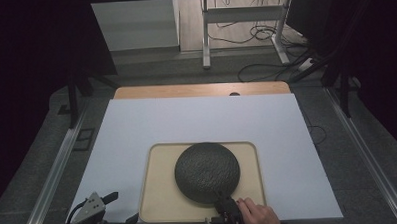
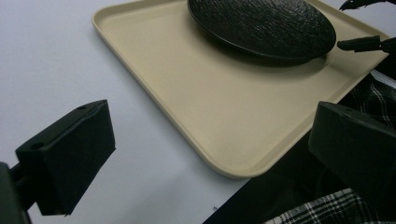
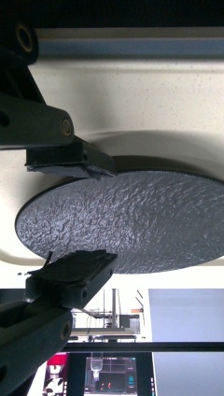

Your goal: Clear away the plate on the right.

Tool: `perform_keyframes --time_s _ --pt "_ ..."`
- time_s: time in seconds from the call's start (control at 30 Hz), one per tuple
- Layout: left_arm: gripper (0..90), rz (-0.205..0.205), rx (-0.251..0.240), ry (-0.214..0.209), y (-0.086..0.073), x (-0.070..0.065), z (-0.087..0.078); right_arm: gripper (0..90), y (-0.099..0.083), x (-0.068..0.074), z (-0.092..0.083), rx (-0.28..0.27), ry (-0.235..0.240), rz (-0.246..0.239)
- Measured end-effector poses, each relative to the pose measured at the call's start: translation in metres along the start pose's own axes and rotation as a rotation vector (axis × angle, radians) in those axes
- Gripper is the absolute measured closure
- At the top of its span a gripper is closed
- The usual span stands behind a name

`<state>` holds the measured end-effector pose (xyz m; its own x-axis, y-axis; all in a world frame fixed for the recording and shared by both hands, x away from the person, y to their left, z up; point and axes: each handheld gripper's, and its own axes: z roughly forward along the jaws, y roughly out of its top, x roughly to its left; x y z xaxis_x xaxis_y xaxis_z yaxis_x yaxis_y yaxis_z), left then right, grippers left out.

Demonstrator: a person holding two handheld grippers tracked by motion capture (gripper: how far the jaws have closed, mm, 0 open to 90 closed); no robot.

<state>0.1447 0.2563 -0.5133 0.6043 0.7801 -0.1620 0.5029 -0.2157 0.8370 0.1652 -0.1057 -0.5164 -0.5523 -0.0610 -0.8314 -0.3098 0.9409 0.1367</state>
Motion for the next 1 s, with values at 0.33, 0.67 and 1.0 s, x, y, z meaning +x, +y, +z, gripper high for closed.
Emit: perform_keyframes --time_s 0.33,0.67,1.0 --pt "0.0 0.001 0.001 -0.001 0.000 0.000 0.000 49.4 -0.005 -0.005 0.000 -0.009 -0.017 0.029" --pt "0.0 0.006 0.006 -0.002 0.000 0.000 0.001 44.8 -0.014 -0.013 0.001 -0.020 -0.030 0.108" --pt "0.0 0.009 0.011 -0.004 0.000 -0.001 0.001 40.7 -0.022 -0.018 0.004 -0.028 -0.024 0.169"
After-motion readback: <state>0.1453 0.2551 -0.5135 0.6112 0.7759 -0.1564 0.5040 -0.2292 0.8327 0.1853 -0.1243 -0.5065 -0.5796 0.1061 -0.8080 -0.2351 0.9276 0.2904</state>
